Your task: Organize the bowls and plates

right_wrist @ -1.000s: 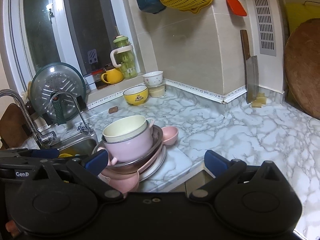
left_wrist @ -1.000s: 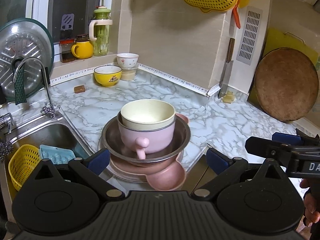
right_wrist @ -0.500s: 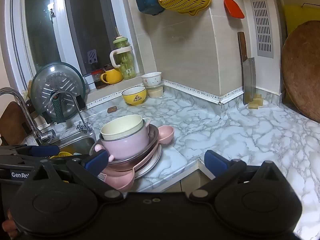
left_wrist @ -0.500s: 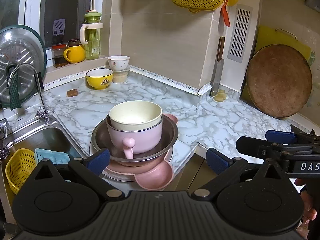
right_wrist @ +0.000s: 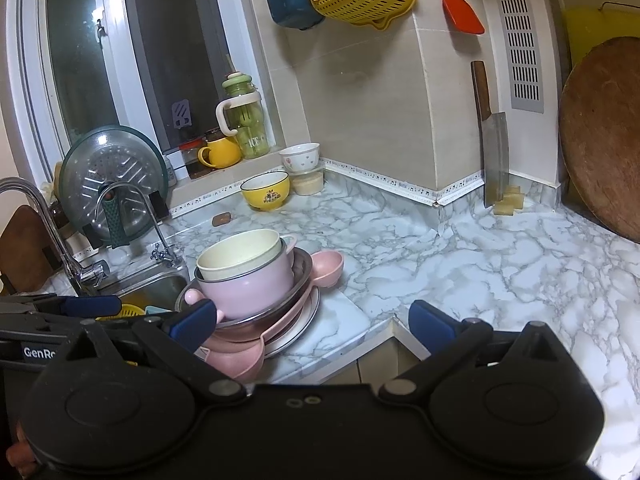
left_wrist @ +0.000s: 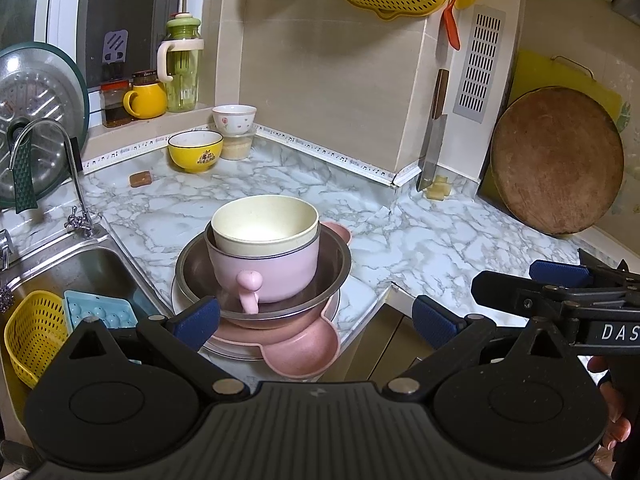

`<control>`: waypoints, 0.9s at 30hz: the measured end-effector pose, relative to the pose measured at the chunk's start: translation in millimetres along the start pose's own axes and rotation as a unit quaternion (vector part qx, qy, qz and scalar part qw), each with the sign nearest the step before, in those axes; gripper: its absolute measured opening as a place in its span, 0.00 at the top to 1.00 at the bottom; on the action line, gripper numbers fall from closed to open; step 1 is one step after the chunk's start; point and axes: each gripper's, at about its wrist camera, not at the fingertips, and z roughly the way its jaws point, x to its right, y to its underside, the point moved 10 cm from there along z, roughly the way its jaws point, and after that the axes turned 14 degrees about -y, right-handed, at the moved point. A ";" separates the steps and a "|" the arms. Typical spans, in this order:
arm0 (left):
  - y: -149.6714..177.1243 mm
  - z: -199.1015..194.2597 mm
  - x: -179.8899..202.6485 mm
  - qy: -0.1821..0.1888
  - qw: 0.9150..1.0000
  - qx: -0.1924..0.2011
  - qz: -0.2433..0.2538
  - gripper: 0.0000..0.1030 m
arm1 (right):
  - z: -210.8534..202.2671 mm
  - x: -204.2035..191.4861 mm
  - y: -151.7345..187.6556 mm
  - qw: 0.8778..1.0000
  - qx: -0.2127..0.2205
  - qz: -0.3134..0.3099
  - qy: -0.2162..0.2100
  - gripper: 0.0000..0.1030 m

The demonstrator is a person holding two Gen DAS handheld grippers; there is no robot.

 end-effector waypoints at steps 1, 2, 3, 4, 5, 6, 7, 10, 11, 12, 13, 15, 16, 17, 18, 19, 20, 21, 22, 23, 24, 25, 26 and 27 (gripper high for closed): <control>0.2 0.3 -0.1 0.000 1.000 -0.001 0.000 0.00 | 0.4 0.2 0.1 1.000 0.000 0.000 0.000 0.00; 0.6 0.6 -0.4 -0.001 1.000 -0.002 -0.001 0.00 | 0.6 0.2 0.1 1.000 -0.001 0.000 0.000 0.00; 0.9 0.9 -0.6 -0.001 1.000 -0.002 -0.002 0.00 | 0.5 0.3 0.1 1.000 0.000 0.000 0.000 0.00; 1.2 1.1 -1.0 -0.002 1.000 -0.003 -0.003 0.00 | 0.5 0.3 0.0 1.000 0.000 0.000 0.000 0.00; 1.4 1.2 -1.4 -0.004 1.000 -0.004 -0.003 0.00 | 0.7 0.1 0.1 1.000 -0.001 0.000 0.000 0.00; 1.2 1.7 -1.8 -0.005 1.000 -0.004 -0.005 0.00 | 1.3 0.4 0.7 1.000 -0.002 0.000 0.000 0.00; 1.3 1.7 -2.3 -0.006 1.000 -0.005 -0.006 0.00 | 1.4 0.1 0.8 1.000 -0.002 0.000 -0.001 0.00; 2.1 1.1 -3.9 -0.010 1.000 -0.005 -0.008 0.00 | 4.2 0.4 1.2 1.000 -0.003 0.000 -0.002 0.00; 2.0 1.1 -4.4 -0.011 1.000 -0.005 -0.008 0.00 | 4.4 0.3 1.2 1.000 -0.003 0.000 -0.002 0.00; 2.2 0.8 -4.6 -0.012 1.000 -0.005 -0.008 0.00 | 5.1 0.5 0.9 1.000 -0.003 0.001 -0.003 0.00; 2.6 0.4 -4.8 -0.012 1.000 -0.005 -0.008 0.00 | 6.0 0.8 0.6 1.000 -0.003 0.003 -0.004 0.00; 2.8 -0.1 -5.2 -0.012 1.000 -0.005 -0.009 0.00 | 6.3 0.8 0.2 1.000 -0.003 0.007 -0.006 0.00; 2.8 -0.6 -5.8 -0.013 1.000 -0.005 -0.009 0.00 | 6.4 0.7 0.1 1.000 -0.003 0.008 -0.006 0.00; 2.8 -1.0 -6.4 -0.014 1.000 -0.005 -0.009 0.00 | 6.8 0.4 -0.4 1.000 -0.004 0.007 -0.007 0.00; 2.9 -1.4 -7.0 -0.015 1.000 -0.004 -0.010 0.00 | 7.2 -0.1 -0.5 1.000 -0.004 0.006 -0.008 0.00; 3.0 -1.8 -7.5 -0.015 1.000 -0.004 -0.010 0.00 | 7.4 -0.8 -0.7 1.000 -0.004 0.006 -0.009 0.00; 3.2 -2.1 -8.0 -0.016 1.000 -0.003 -0.011 0.00 | 7.3 -1.3 -0.6 1.000 -0.003 0.005 -0.009 0.00; 3.5 -2.4 -8.5 -0.016 1.000 -0.004 -0.011 0.00 | 7.4 -1.9 -0.4 1.000 -0.003 0.005 -0.010 0.00; 3.9 -2.6 -8.9 -0.016 1.000 -0.005 -0.011 0.00 | 7.6 -1.8 -0.2 1.000 -0.003 0.005 -0.011 0.00; 4.2 -2.9 -9.5 -0.017 1.000 -0.005 -0.012 0.00 | 7.9 -1.8 0.2 1.000 -0.004 0.006 -0.011 0.00; 4.4 -2.9 -9.8 -0.017 1.000 -0.006 -0.012 0.00 | 8.3 -1.9 0.5 1.000 -0.004 0.006 -0.012 0.00; 4.6 -3.1 -10.1 -0.018 1.000 -0.006 -0.012 0.00 | 8.6 -2.3 1.0 1.000 -0.005 0.007 -0.013 0.00; 5.0 -3.2 -10.5 -0.018 1.000 -0.006 -0.013 0.00 | 8.5 -2.4 0.9 1.000 -0.005 0.007 -0.013 0.00; 5.0 -3.6 -11.0 -0.019 1.000 -0.006 -0.013 0.00 | 8.6 -2.8 0.8 1.000 -0.005 0.007 -0.014 0.00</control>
